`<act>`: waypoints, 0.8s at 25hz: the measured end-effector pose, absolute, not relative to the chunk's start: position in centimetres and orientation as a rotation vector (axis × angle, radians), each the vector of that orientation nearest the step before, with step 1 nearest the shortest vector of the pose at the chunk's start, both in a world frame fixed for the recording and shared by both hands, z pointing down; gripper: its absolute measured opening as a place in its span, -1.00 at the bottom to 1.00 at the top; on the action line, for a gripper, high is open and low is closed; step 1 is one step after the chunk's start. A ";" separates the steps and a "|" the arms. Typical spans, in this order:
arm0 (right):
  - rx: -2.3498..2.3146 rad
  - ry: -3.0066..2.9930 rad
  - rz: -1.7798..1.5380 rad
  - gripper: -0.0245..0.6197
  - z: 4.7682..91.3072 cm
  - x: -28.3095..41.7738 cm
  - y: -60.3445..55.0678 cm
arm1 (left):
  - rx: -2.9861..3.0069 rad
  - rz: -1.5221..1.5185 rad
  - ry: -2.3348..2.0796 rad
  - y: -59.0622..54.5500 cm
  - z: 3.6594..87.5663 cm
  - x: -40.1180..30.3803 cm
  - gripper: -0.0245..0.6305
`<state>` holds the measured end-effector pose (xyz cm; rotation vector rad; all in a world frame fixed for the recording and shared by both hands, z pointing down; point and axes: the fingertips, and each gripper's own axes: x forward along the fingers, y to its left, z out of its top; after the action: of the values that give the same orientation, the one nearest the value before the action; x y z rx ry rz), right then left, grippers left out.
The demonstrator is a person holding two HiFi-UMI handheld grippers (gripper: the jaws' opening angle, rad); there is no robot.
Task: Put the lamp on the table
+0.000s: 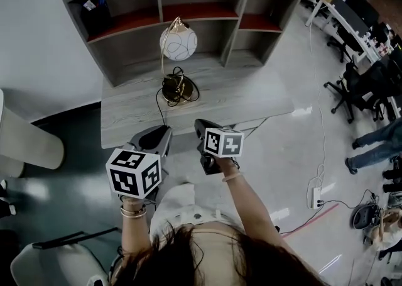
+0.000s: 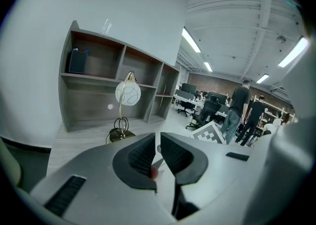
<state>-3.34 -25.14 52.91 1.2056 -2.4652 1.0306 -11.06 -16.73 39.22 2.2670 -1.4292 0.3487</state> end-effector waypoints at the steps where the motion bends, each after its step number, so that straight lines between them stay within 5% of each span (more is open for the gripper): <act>1: 1.196 -2.467 1.033 -0.83 52.9 -3.0 -24.7 | 2.262 0.347 -1.433 -16.4 39.1 -10.7 -0.80; 20: 1.084 -2.516 1.004 -0.84 52.2 2.3 -16.6 | 2.203 0.347 -1.470 -8.7 39.8 -3.8 -0.80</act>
<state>2.31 -16.65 52.20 1.0838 -2.5162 1.0044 -3.79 -8.65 39.82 2.2030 -1.4700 0.3466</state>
